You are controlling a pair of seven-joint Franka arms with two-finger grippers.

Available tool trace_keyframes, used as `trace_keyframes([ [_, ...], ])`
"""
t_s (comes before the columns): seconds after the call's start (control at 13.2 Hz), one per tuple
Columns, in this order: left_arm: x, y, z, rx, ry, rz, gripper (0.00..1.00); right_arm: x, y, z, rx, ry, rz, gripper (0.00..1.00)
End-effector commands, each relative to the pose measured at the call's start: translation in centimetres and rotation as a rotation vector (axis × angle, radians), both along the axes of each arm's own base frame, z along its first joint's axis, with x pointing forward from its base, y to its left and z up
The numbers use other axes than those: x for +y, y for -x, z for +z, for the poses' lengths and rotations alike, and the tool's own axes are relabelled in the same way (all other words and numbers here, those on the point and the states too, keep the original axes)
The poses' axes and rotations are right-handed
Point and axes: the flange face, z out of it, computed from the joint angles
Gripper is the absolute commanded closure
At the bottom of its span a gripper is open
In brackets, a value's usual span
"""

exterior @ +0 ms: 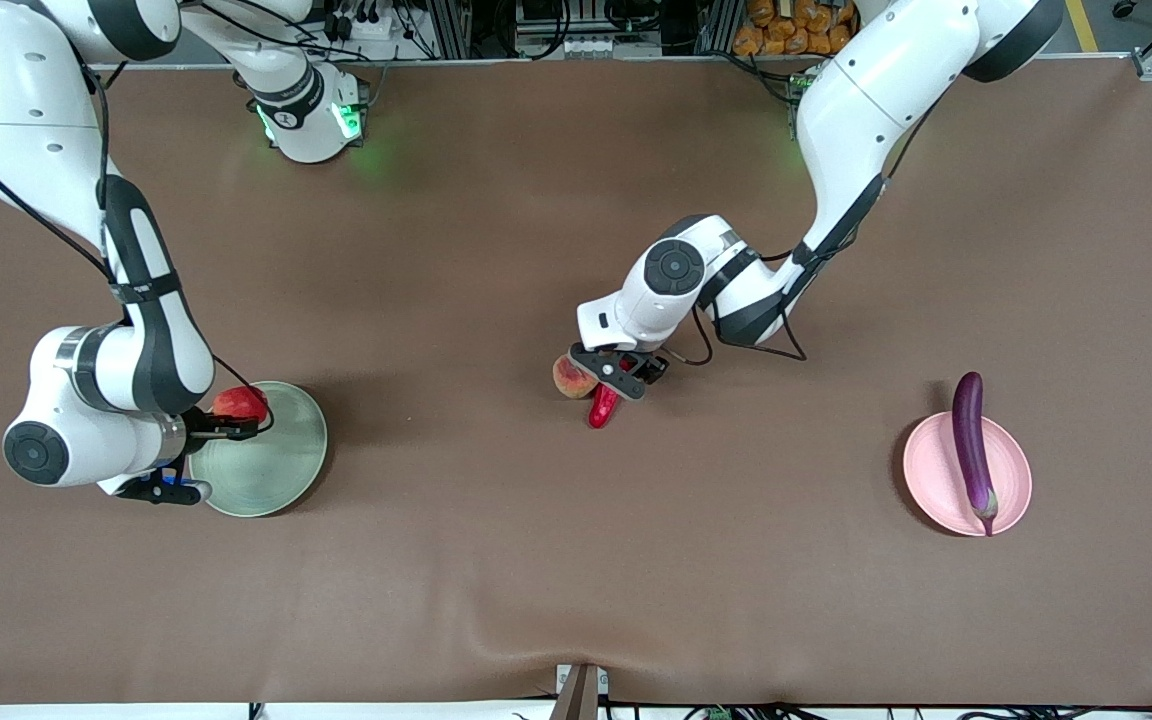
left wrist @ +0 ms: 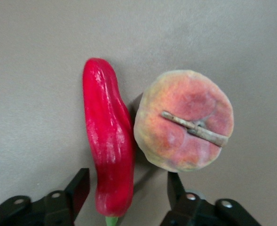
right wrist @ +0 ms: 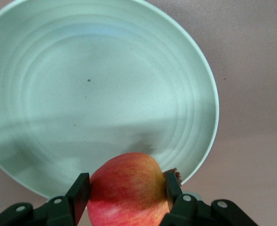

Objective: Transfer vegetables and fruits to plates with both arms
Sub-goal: 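Place the pomegranate on the green plate while the left gripper carries the pepper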

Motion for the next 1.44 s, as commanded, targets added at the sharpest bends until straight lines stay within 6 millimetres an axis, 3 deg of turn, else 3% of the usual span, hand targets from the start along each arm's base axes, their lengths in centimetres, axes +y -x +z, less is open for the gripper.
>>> trace_keyframes([
  [0.0, -0.4, 0.2, -0.9, -0.028, 0.004, -0.017, 0.4, -0.6, -0.1, 0.2, -0.017, 0.01, -0.008, 0.0],
  [0.23, 0.4, -0.3, -0.8, -0.026, 0.002, 0.001, 1.0, -0.1, -0.5, 1.5, -0.033, 0.009, -0.007, 0.0],
  [0.3, 1.5, -1.2, -0.3, -0.029, -0.004, 0.021, 1.0, 0.7, -0.9, 2.6, -0.039, -0.009, -0.01, 0.0],
  [0.45, 8.3, -5.1, 2.2, -0.028, -0.054, 0.117, 1.0, 1.5, -1.7, 5.5, 0.001, -0.09, -0.056, 0.0],
  [0.6, 14.5, -7.9, 6.0, 0.02, -0.143, 0.213, 1.0, 4.1, -1.8, 7.1, 0.028, -0.126, -0.054, 0.0],
  [0.76, 22.7, -10.9, 8.3, 0.054, -0.21, 0.331, 1.0, 8.7, -1.8, 7.7, 0.056, -0.135, -0.203, 0.0],
  [0.83, 26.9, -12.3, 9.2, 0.056, -0.216, 0.403, 1.0, 12.0, -1.5, 7.8, 0.08, -0.12, -0.289, 0.0],
  [0.91, 29.9, -13.3, 10.2, 0.05, -0.214, 0.46, 1.0, 16.1, -0.9, 7.8, 0.095, -0.098, -0.318, 0.0],
  [1.06, 34.0, -14.9, 12.0, 0.084, -0.239, 0.563, 1.0, 22.7, 0.4, 7.7, 0.117, -0.061, -0.392, 0.0],
  [1.21, 39.4, -15.6, 11.3, 0.128, -0.28, 0.621, 1.0, 28.2, 0.5, 8.1, 0.061, -0.1, -0.518, 0.0],
  [1.36, 42.0, -16.2, 10.8, 0.134, -0.276, 0.658, 1.0, 33.4, 1.4, 7.8, 0.026, -0.117, -0.611, 0.0],
])
